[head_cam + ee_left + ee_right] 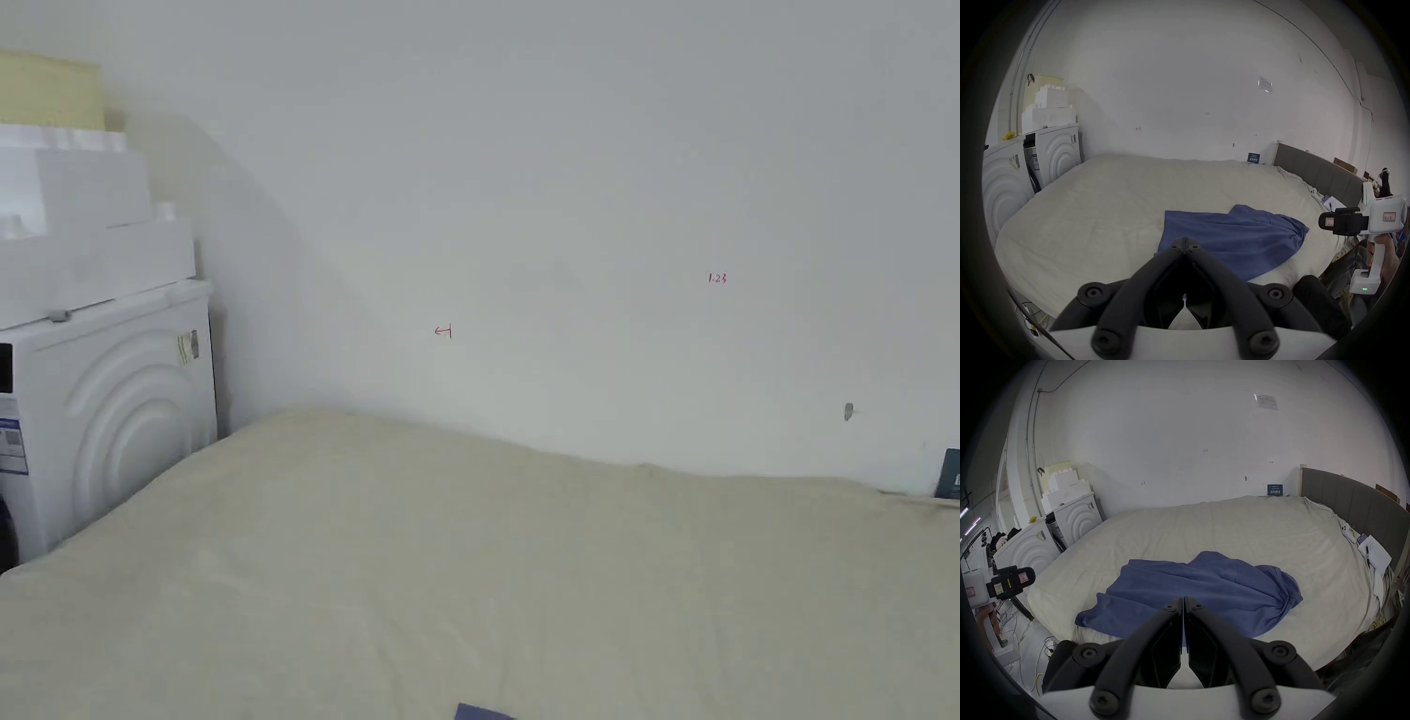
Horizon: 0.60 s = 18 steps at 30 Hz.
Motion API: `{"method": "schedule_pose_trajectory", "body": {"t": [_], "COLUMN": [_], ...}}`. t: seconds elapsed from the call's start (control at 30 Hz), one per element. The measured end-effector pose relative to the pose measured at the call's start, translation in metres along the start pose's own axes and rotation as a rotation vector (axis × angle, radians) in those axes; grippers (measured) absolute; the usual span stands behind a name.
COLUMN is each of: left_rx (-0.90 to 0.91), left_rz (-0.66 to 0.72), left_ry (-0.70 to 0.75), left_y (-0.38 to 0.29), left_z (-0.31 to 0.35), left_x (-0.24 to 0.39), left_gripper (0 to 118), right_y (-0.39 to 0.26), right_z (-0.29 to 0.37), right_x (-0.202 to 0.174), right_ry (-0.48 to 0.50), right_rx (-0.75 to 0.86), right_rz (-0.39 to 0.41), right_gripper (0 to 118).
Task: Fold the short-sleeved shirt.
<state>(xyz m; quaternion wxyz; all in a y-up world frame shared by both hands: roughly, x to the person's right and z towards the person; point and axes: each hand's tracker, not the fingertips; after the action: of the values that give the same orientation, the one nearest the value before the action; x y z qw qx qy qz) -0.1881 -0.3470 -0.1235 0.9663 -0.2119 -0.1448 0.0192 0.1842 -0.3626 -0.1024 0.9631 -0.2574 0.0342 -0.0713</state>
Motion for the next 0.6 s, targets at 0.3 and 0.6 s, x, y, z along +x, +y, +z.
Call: {"method": "schedule_pose_trajectory", "body": {"t": [0.3,0.6], "left_rx": [-0.032,-0.085], "left_rz": [0.000,0.025], "left_ry": [0.001,-0.016], "left_y": [0.000,0.001], "left_z": [-0.014,-0.049], "left_x": [0.000,-0.006], "left_gripper": [0,0], "right_y": [-0.001,-0.005], "right_z": [0.001,-0.007], "right_x": [0.004,0.012], "right_ry": [-0.005,-0.011], "right_rx": [-0.008,-0.028], "right_rz": [-0.006,-0.026], "right_gripper": [1,1]}}
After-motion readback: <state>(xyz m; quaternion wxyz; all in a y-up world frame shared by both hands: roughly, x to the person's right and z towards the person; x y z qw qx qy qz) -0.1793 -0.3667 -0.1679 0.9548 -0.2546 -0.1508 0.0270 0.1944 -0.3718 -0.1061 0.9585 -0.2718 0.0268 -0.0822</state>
